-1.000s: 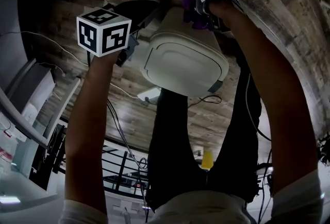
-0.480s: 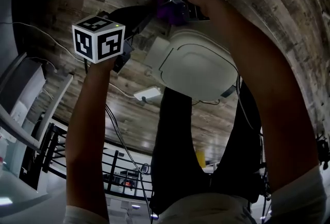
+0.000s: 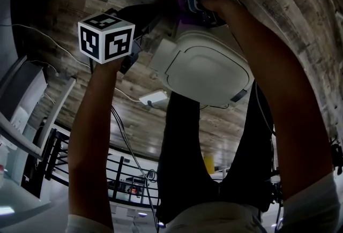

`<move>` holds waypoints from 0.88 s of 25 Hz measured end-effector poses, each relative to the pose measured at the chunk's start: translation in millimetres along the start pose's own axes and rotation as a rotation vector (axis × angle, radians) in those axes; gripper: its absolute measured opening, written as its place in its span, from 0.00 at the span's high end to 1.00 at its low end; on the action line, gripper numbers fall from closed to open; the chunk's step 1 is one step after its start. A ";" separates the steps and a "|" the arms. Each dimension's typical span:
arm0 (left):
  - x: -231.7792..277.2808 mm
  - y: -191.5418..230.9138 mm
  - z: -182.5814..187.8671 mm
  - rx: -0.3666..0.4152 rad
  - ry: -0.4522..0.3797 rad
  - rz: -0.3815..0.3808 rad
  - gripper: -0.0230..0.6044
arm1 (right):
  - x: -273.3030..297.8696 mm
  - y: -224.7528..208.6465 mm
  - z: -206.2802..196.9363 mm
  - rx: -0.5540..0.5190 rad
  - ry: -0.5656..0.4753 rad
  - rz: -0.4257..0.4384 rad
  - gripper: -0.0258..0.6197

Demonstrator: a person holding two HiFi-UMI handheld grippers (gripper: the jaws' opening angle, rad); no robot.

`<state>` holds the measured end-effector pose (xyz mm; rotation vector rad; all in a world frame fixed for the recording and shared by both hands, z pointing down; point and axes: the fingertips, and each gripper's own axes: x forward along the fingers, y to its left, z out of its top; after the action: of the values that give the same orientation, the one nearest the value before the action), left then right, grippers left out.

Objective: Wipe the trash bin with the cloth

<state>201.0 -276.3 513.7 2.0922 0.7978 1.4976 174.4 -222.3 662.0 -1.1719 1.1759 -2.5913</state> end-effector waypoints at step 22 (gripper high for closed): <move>70.5 -58.3 37.5 0.155 0.137 -0.067 0.96 | -22.8 -85.0 -57.3 0.065 -0.011 -0.005 0.84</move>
<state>242.4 -186.6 513.0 2.0661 1.0549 1.6023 172.6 -119.0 680.7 -1.1761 1.0791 -2.6018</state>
